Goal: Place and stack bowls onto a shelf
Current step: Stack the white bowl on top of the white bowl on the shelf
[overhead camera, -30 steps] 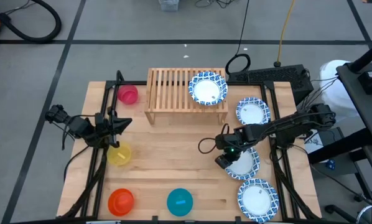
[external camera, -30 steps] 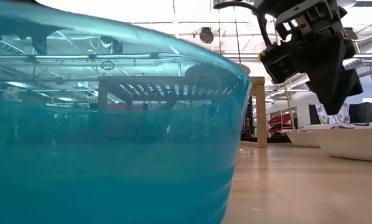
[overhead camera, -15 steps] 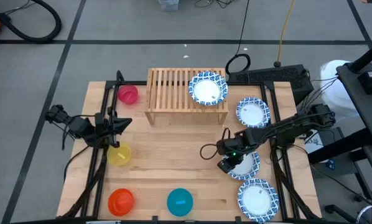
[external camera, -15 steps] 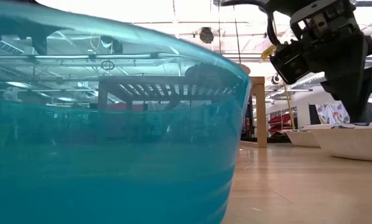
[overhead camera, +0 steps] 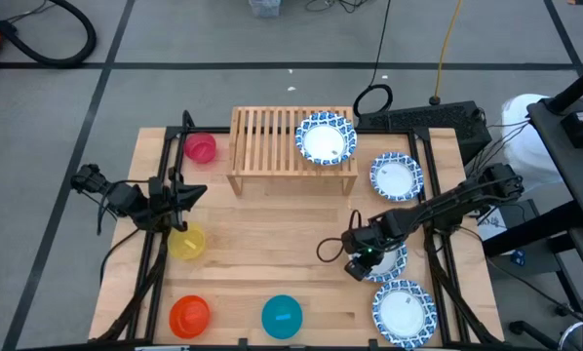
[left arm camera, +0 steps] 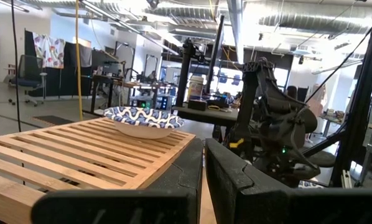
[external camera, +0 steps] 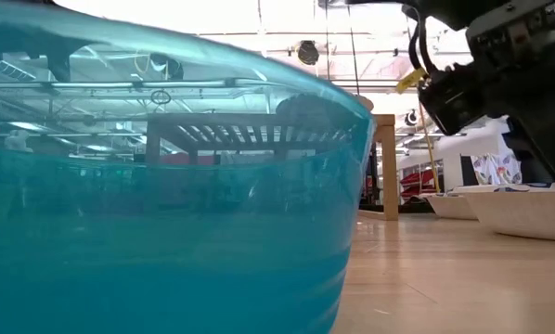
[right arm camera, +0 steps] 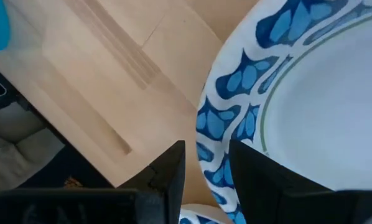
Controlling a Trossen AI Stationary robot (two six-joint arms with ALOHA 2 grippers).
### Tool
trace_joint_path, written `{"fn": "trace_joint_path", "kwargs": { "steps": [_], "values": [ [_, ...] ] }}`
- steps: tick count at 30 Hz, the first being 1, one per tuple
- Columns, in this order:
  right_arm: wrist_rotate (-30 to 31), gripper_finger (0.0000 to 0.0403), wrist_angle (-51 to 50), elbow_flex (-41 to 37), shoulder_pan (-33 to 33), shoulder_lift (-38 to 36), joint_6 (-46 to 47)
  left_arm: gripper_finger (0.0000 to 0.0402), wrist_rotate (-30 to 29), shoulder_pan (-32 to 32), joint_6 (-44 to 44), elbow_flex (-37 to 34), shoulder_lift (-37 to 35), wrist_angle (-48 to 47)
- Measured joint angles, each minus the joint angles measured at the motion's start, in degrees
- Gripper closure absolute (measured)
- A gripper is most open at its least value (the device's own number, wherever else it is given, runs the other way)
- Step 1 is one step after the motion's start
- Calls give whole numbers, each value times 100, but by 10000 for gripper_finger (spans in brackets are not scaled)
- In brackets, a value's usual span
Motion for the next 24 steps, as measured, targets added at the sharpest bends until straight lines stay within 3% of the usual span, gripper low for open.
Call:
{"fn": "trace_joint_path", "kwargs": {
  "steps": [16, 24],
  "values": [
    [263, 288, 2, -337, 17, 2, -272, 378, 0, 2, -33, 0, 0, 11],
    [252, 341, 196, -563, 17, 2, -300, 378, 0, 2, -22, 0, 0, 13]
  ]
}}
